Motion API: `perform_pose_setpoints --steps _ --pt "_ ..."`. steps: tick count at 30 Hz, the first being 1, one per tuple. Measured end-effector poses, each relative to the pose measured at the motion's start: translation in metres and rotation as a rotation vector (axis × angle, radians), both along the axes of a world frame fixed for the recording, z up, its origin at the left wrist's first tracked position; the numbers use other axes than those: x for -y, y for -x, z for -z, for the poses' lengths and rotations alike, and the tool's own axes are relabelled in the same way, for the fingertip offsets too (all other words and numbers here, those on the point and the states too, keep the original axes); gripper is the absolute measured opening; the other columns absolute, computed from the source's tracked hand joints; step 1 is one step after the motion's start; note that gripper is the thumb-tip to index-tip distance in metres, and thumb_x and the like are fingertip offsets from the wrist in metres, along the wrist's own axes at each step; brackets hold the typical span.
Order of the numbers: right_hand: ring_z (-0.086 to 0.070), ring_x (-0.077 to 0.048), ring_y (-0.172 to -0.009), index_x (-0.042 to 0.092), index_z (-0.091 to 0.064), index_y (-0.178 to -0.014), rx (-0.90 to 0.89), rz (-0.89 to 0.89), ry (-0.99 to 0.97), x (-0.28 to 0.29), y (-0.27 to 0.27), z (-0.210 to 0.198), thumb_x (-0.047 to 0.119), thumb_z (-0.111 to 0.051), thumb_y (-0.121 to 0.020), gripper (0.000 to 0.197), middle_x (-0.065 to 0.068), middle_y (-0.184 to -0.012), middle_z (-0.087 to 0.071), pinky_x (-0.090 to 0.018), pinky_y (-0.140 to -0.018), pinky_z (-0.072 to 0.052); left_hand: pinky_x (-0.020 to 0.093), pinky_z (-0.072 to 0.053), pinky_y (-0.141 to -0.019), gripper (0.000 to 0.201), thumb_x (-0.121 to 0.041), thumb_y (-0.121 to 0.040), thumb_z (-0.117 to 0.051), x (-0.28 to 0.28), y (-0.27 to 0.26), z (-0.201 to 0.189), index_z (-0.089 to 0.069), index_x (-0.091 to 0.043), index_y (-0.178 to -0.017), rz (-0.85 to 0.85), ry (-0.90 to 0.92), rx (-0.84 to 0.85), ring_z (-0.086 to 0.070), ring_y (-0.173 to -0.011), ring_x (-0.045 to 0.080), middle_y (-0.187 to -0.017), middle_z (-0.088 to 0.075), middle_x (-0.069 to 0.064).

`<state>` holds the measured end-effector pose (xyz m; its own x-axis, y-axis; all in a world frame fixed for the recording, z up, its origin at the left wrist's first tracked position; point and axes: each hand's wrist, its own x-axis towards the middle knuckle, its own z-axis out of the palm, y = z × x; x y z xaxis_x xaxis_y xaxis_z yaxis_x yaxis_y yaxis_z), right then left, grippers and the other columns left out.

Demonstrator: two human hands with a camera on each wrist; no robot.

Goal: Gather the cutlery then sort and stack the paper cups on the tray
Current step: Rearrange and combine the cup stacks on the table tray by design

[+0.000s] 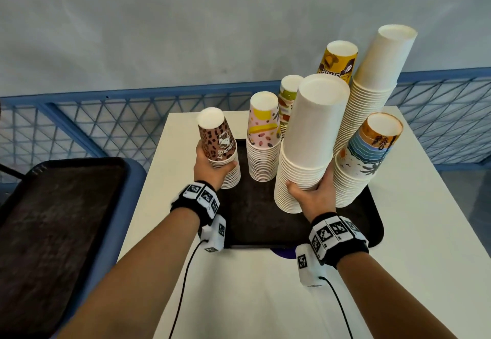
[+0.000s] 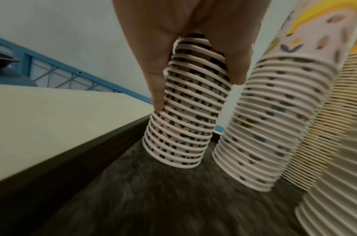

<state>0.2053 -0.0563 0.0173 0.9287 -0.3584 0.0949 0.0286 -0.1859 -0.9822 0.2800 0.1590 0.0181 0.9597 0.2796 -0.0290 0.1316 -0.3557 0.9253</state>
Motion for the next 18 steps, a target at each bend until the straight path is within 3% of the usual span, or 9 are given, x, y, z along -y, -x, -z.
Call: perform_pose_setpoints --steps 6,13,16,18 --pt "-0.043 -0.003 -0.120 0.029 -0.030 -0.136 0.022 0.002 -0.012 0.000 -0.010 0.002 0.022 -0.076 -0.053 0.094 0.013 -0.129 -0.046 -0.022 -0.104 -0.033 0.037 -0.041 -0.104 0.093 -0.009 -0.064 -0.082 -0.002 -0.048 0.004 -0.028 -0.016 -0.139 0.035 0.020 0.000 -0.053 -0.121 0.027 -0.133 -0.054 0.008" --pt "-0.043 0.000 -0.120 0.047 -0.028 -0.123 0.030 0.015 -0.036 -0.001 -0.011 0.008 0.023 -0.076 -0.053 0.089 0.032 -0.121 -0.043 -0.027 -0.107 -0.034 0.035 -0.038 -0.105 0.096 -0.010 -0.067 -0.080 -0.003 -0.063 0.006 -0.022 -0.017 -0.143 0.078 0.015 0.006 -0.049 -0.125 0.027 -0.137 -0.050 0.009" --pt "-0.042 -0.005 -0.124 0.044 -0.028 -0.128 0.025 0.001 -0.032 0.001 -0.011 0.009 0.036 -0.074 -0.049 0.092 0.022 -0.127 -0.046 -0.033 -0.110 -0.034 0.039 -0.035 -0.108 0.099 -0.011 -0.069 -0.078 -0.002 -0.048 0.009 -0.016 -0.016 -0.146 -0.012 -0.043 -0.117 -0.041 -0.132 0.030 -0.145 -0.040 0.015" --pt "-0.042 -0.008 -0.126 0.038 -0.027 -0.133 0.016 -0.006 -0.017 0.003 -0.010 0.010 0.039 -0.073 -0.048 0.097 0.014 -0.132 -0.044 -0.038 -0.111 -0.034 0.037 -0.039 -0.104 0.077 -0.010 -0.071 -0.072 0.009 -0.024 0.021 -0.033 -0.007 -0.137 -0.120 -0.048 -0.104 -0.047 -0.127 0.032 -0.136 -0.047 0.019"
